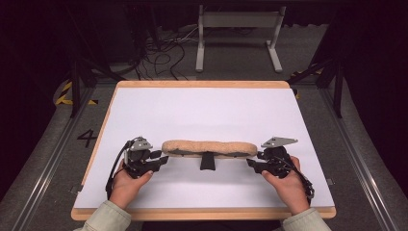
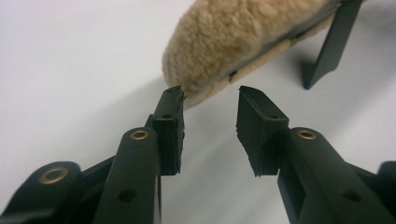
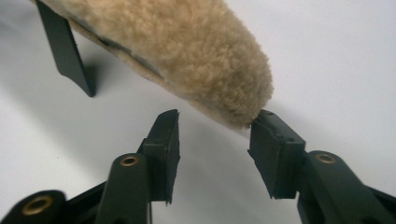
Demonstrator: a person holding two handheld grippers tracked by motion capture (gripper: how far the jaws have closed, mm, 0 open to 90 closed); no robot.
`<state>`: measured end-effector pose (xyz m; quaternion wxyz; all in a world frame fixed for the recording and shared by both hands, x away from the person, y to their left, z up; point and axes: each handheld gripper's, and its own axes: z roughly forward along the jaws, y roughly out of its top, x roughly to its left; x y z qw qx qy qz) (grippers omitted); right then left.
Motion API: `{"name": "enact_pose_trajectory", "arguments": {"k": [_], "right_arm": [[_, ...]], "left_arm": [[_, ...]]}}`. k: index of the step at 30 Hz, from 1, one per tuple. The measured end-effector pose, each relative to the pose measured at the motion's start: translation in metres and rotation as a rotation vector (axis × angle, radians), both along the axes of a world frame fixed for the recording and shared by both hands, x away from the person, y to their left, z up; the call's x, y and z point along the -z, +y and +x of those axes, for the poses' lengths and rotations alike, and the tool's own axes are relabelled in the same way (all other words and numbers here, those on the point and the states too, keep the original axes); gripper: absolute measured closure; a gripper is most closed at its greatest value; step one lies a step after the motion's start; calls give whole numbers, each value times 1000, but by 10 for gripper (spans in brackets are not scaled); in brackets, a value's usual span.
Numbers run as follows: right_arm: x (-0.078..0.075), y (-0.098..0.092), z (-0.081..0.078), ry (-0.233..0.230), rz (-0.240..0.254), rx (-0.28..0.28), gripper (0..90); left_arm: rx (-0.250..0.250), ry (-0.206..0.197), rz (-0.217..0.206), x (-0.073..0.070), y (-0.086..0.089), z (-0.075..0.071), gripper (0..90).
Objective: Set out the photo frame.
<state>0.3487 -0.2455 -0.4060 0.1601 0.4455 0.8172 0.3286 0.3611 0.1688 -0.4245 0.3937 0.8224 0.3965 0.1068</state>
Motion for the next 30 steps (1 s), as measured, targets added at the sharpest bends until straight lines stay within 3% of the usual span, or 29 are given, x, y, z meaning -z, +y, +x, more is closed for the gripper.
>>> {"name": "enact_pose_trajectory", "arguments": {"k": [3,6,9,10,12,15,19,24,27,30], "right_arm": [[-1,-1,0,8,4,-19,482],[-3,-2,-1,-5,-7,-34,497],[-6,-3,-3,-39,-29,-66,515],[-8,-5,-4,-68,-45,-116,509],[-10,-7,-6,-129,-72,-143,562],[-16,-12,-7,-104,-71,-158,605],[-17,-19,-6,-131,-82,-143,625],[-19,-24,-6,-116,-50,-163,660],[-22,-28,-7,-140,-41,-134,681],[-22,-31,-7,-167,-27,-103,698]], "left_arm": [[-7,-17,28,-1,1,-5,610],[-15,-28,30,-4,5,-10,656],[29,-24,-1,-10,9,-14,763],[45,-24,-4,-11,9,-14,804],[70,-16,-9,-11,9,-14,857],[97,4,-24,-11,7,-13,899],[110,-7,-10,-12,2,-15,900],[121,-32,17,-12,-2,-17,900],[126,-48,25,-11,-4,-15,900],[144,-42,8,-9,-6,-13,900]]}}
